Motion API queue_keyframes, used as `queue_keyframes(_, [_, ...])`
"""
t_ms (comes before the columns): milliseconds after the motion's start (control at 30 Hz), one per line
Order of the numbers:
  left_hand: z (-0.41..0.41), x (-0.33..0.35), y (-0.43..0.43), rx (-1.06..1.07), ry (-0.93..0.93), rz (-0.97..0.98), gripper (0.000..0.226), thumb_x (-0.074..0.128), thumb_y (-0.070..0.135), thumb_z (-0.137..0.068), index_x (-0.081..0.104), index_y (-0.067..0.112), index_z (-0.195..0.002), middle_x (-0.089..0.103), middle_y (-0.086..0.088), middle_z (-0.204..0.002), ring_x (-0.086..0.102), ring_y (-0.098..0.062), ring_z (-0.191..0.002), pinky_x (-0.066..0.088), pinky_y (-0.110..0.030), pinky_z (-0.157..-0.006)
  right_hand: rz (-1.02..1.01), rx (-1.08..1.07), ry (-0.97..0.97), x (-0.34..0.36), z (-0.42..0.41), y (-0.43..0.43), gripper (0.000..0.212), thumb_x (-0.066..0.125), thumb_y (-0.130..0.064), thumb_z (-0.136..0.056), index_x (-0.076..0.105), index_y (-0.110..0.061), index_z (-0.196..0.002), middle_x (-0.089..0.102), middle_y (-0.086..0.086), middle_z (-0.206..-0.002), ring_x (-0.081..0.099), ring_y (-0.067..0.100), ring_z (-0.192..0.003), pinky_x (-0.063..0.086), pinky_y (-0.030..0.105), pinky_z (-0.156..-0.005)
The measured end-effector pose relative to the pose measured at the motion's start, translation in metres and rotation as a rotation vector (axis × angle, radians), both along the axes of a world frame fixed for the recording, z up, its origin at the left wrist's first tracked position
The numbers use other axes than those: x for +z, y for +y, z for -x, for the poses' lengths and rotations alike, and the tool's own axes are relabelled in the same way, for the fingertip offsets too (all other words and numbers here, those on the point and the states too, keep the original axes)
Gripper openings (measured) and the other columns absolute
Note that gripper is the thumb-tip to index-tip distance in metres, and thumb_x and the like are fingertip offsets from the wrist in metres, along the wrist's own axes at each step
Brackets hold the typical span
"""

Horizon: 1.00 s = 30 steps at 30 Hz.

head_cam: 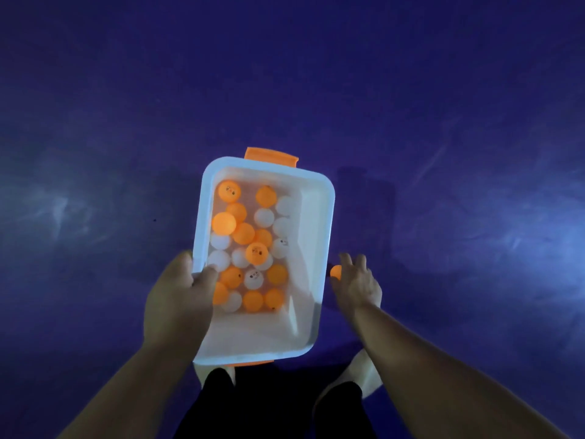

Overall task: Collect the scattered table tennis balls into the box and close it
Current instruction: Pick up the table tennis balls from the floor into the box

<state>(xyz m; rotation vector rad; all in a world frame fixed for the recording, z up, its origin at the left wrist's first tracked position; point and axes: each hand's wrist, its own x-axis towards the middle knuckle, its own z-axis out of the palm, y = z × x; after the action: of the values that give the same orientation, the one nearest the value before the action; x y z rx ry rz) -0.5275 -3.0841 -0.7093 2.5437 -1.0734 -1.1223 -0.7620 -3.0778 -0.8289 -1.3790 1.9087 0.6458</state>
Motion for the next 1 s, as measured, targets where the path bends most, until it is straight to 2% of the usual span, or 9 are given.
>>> queue_keyframes(133, [0.008,-0.013,-0.001,0.007,0.010,-0.011,0.018,0.050,0.025,-0.091,0.048,0.018,-0.074,0.056,0.001,-0.074,0.052,-0.015,-0.070,0.036,-0.032,-0.057,-0.105,0.049,-0.045,-0.023,0.006,0.005,0.036,0.051,-0.016,-0.094,0.041,-0.020,-0.128,0.038,0.009,-0.123,0.055,0.027,-0.093,0.040,0.033,-0.064])
queue_keyframes(200, [0.013,-0.013,-0.002,-0.013,-0.005,-0.019,0.019,0.051,0.025,-0.090,0.046,0.020,-0.072,0.055,0.003,-0.074,0.051,-0.021,-0.071,0.034,-0.034,-0.059,-0.103,-0.050,-0.078,-0.020,0.013,0.005,0.030,0.046,-0.013,-0.094,0.043,-0.017,-0.124,0.039,0.010,-0.124,0.049,0.029,-0.081,0.038,0.033,-0.064])
queue_keyframes(333, [0.033,0.007,-0.011,-0.062,-0.003,-0.029,0.022,0.051,0.028,-0.090,0.043,0.024,-0.070,0.053,0.006,-0.072,0.050,-0.021,-0.073,0.033,-0.033,-0.061,0.234,-0.540,-0.233,0.027,0.029,-0.009,0.033,0.054,-0.020,-0.092,0.048,-0.017,-0.124,0.044,0.007,-0.123,0.046,0.022,-0.079,0.037,0.028,-0.065])
queue_keyframes(433, [0.060,0.035,-0.024,-0.133,0.007,-0.024,0.012,0.051,0.026,-0.090,0.047,0.025,-0.079,0.055,0.004,-0.076,0.051,-0.023,-0.077,0.033,-0.032,-0.063,0.558,-0.711,-0.393,0.093,0.046,-0.024,0.038,0.062,-0.020,-0.089,0.049,-0.023,-0.125,0.045,-0.008,-0.117,0.050,0.004,-0.086,0.038,0.009,-0.062])
queue_keyframes(533, [0.097,0.069,-0.040,-0.203,0.009,-0.011,0.007,0.051,0.025,-0.090,0.051,0.019,-0.086,0.059,-0.003,-0.082,0.055,-0.028,-0.083,0.036,-0.032,-0.066,0.740,-0.705,-0.548,0.160,0.066,-0.036,0.041,0.068,-0.015,-0.085,0.050,-0.030,-0.119,0.044,-0.022,-0.108,0.049,-0.010,-0.097,0.045,0.003,-0.071])
queue_keyframes(633, [0.141,0.112,-0.058,-0.272,0.004,0.006,0.011,0.050,0.028,-0.090,0.049,0.017,-0.086,0.056,-0.001,-0.080,0.052,-0.026,-0.079,0.034,-0.031,-0.064,0.787,-0.567,-0.614,0.213,0.092,-0.043,0.050,0.072,-0.013,-0.081,0.051,-0.022,-0.125,0.042,-0.024,-0.111,0.052,-0.008,-0.093,0.045,0.003,-0.074])
queue_keyframes(800, [0.219,0.188,-0.084,-0.418,-0.004,0.053,0.017,0.050,0.028,-0.091,0.044,0.016,-0.080,0.054,-0.003,-0.077,0.052,-0.029,-0.078,0.034,-0.032,-0.061,0.800,-0.742,-0.552,0.294,0.158,-0.047,0.044,0.065,-0.008,-0.086,0.051,-0.027,-0.122,0.046,-0.020,-0.102,0.052,0.001,-0.076,0.044,0.004,-0.068])
queue_keyframes(900, [0.266,0.228,-0.092,-0.461,0.000,0.055,0.021,0.048,0.022,-0.090,0.038,0.018,-0.072,0.049,-0.002,-0.074,0.052,-0.031,-0.079,0.034,-0.033,-0.061,0.848,-0.881,-0.492,0.338,0.208,-0.035,0.036,0.061,-0.005,-0.088,0.053,-0.028,-0.114,0.049,-0.017,-0.098,0.051,0.003,-0.072,0.044,0.006,-0.065])
queue_keyframes(1000, [0.314,0.264,-0.095,-0.480,0.004,0.055,0.027,0.048,0.023,-0.091,0.033,0.019,-0.069,0.049,-0.005,-0.077,0.054,-0.035,-0.084,0.032,-0.033,-0.063,0.900,-0.904,-0.402,0.376,0.256,-0.020,0.034,0.058,-0.005,-0.089,0.056,-0.026,-0.116,0.052,-0.015,-0.100,0.050,0.001,-0.073,0.045,0.010,-0.062])
